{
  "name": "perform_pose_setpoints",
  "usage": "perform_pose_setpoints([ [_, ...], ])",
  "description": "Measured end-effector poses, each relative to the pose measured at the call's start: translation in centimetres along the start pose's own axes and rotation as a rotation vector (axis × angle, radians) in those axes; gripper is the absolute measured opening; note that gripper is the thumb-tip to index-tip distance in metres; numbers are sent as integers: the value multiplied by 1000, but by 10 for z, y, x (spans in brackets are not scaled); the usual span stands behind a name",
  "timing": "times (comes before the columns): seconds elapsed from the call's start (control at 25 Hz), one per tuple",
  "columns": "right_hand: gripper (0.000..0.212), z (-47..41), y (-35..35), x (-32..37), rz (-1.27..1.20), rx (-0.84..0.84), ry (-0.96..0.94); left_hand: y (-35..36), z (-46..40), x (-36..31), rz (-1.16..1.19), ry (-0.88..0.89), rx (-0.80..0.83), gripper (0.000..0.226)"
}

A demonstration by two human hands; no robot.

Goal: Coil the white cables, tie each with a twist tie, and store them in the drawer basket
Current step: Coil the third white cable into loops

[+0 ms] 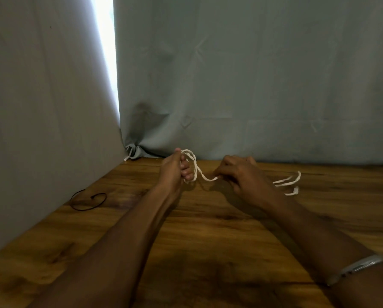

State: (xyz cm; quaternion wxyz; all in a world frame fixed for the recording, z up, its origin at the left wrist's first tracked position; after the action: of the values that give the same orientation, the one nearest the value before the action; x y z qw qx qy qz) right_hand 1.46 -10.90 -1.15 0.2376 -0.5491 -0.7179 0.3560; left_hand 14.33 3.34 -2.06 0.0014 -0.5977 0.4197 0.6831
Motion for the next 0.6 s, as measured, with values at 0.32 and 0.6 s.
perform_pose_setpoints([
  [0.32,10,-3,7,8,-325,-58,23,7,11,15,-333,73,-7,42],
  [0.6,39,0,2,4,-642,-273,265,24,25,44,-463,-129,208,57],
])
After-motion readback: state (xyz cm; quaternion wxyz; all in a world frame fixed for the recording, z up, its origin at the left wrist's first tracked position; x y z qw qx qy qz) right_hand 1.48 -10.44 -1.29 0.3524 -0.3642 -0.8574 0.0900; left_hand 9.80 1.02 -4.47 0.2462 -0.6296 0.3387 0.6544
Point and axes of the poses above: each hand's wrist, its own z-axis away from the middle knuckle, its own y-axis out of the palm, x = y × z, the point moved 3 cm from there along -z, towards the middle knuckle, and after that the axes turned 6 degrees about -y, right-handed, at the moved point
